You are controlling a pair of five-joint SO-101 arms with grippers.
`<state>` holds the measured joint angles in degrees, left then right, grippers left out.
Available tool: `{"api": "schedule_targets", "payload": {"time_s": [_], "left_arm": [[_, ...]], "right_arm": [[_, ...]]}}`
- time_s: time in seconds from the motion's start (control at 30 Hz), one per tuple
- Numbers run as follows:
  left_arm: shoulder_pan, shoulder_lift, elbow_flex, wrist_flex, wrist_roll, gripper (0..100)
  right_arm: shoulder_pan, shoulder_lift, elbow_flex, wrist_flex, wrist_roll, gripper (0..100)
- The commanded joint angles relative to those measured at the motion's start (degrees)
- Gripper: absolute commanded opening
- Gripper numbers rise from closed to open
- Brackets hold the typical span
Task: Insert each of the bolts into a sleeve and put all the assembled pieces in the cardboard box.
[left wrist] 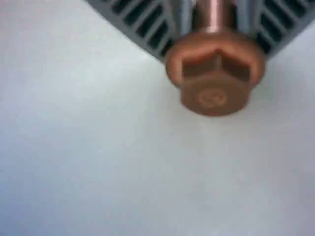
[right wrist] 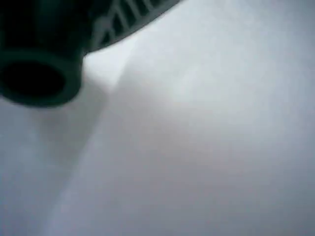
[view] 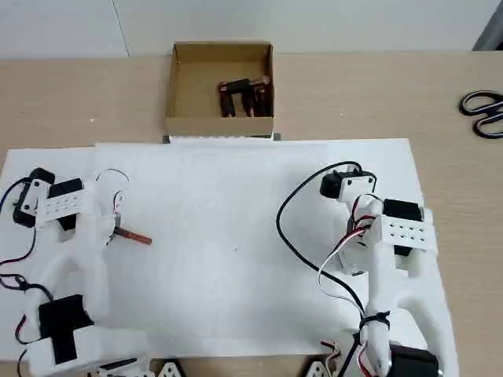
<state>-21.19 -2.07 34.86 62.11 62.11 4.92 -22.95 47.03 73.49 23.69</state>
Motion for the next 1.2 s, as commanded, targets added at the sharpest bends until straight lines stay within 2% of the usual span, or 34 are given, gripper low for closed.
{"api": "schedule_targets", "payload": {"time_s": [0.0, 0.2, 0.5, 0.77, 0.93, 1.17], "left_arm": [[0.2, -0.7, -4.7, 4.7, -1.2, 1], [0.3, -0.7, -19.9, 18.3, -9.7, 1], [0.3, -0.7, -39.3, 33.4, -15.9, 1], [2.2, -0.8, -49.4, 35.9, -20.4, 1], [8.8, -5.5, -53.6, 36.3, -21.3, 1], [22.0, -13.8, -53.6, 36.6, -22.0, 1]], "right_arm": [[-3.8, -2.5, -4.0, 2.8, 0.2, 0.4], [-8.1, -11.0, -10.7, 8.6, -2.0, 0.4], [-13.2, -25.4, -10.7, 15.5, 0.3, 0.7], [-12.9, -33.9, -10.7, 12.3, 0.4, 0.4], [-13.1, -39.2, -7.6, 5.5, 0.3, 0.3], [-13.1, -45.2, 7.0, -8.0, 0.3, 0.3]]}}
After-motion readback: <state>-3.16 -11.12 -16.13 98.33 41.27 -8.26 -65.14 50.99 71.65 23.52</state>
